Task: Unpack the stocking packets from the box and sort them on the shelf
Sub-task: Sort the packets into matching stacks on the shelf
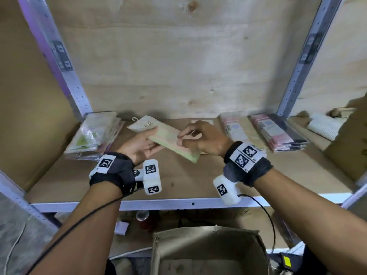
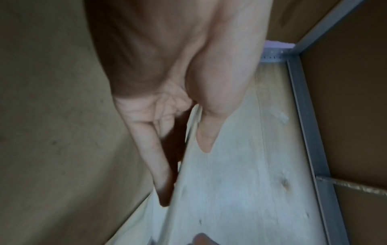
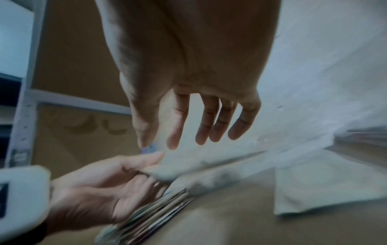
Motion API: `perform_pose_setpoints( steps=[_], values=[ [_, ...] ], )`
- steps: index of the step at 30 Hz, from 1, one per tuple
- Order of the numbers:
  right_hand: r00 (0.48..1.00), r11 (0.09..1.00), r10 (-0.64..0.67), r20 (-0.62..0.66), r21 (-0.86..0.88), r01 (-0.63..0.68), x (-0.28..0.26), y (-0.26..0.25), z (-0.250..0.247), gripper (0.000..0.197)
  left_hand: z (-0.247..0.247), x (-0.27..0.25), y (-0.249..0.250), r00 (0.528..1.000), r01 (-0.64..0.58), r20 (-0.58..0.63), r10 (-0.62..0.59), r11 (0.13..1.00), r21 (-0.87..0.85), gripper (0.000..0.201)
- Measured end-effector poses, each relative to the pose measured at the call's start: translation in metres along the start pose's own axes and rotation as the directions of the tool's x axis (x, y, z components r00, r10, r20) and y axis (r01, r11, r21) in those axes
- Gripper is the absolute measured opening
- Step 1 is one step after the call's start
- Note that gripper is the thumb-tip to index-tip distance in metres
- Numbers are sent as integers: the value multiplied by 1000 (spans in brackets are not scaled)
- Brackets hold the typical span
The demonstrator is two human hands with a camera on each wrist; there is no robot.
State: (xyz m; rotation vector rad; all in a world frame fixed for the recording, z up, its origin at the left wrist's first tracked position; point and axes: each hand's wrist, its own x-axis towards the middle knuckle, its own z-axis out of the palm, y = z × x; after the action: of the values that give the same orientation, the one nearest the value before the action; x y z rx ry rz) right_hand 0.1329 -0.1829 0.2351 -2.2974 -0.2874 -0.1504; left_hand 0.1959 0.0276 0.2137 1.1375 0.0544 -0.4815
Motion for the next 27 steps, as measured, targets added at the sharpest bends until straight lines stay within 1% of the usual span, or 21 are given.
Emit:
perform_pose_setpoints(
  steps=[2,3,4,5,6,7,8,9,10,13,14,15,18,20,21,22,24,25,27],
  values=[
    [989,991,105,-104,89,-96,-8,17,-12,27,7,4,-7,1000,0,7,0,1000,28,37],
    [976,978,180,-120,131,-164,-12,26,-17,35,12,5,-11,1000,2,23,-3,999,39,35],
    [962,956,258,-89,168,-241,-16,34,-21,42,16,6,-14,999,3,42,-5,999,51,32],
    [945,928,325,-20,201,-315,-21,41,-24,47,20,8,-17,998,5,60,-9,998,59,29],
    [928,894,366,68,253,-371,-25,48,-26,44,23,9,-20,997,9,75,-14,998,64,28],
    [915,851,374,151,337,-403,-29,55,-28,37,27,12,-24,996,15,84,-21,997,72,27],
    [912,811,353,208,418,-409,-33,58,-30,27,30,14,-26,996,13,87,-20,996,86,25],
    [918,791,325,229,466,-396,-36,60,-32,22,32,18,-29,997,4,73,-11,995,102,23],
    [925,791,306,223,481,-378,-37,62,-36,20,34,22,-30,999,-15,40,10,994,112,21],
    [938,814,299,174,466,-346,-39,68,-48,29,34,36,-27,989,-107,-91,112,992,66,21],
    [940,823,296,169,455,-340,-39,69,-51,31,33,39,-26,984,-135,-110,143,988,73,25],
    [942,834,290,169,439,-335,-40,71,-54,32,33,43,-26,978,-160,-117,173,981,113,33],
    [943,855,275,189,400,-330,-45,82,-58,31,37,51,-32,957,-181,-157,244,925,335,52],
    [941,839,267,207,431,-333,-48,89,-58,29,43,53,-38,952,-173,-161,261,891,420,52],
    [942,830,258,215,449,-330,-48,91,-57,27,45,53,-40,954,-170,-157,255,892,418,49],
    [944,825,246,220,464,-323,-48,92,-57,25,47,53,-41,962,-161,-149,230,914,373,45],
    [956,823,207,210,491,-286,-46,92,-59,24,49,51,-38,985,-91,-128,120,973,212,38],
    [961,824,188,201,500,-266,-44,92,-61,25,49,50,-36,992,-44,-110,62,987,156,37],
    [964,824,176,199,506,-255,-41,92,-65,28,46,51,-33,996,10,-91,5,986,165,43]
  ],
)
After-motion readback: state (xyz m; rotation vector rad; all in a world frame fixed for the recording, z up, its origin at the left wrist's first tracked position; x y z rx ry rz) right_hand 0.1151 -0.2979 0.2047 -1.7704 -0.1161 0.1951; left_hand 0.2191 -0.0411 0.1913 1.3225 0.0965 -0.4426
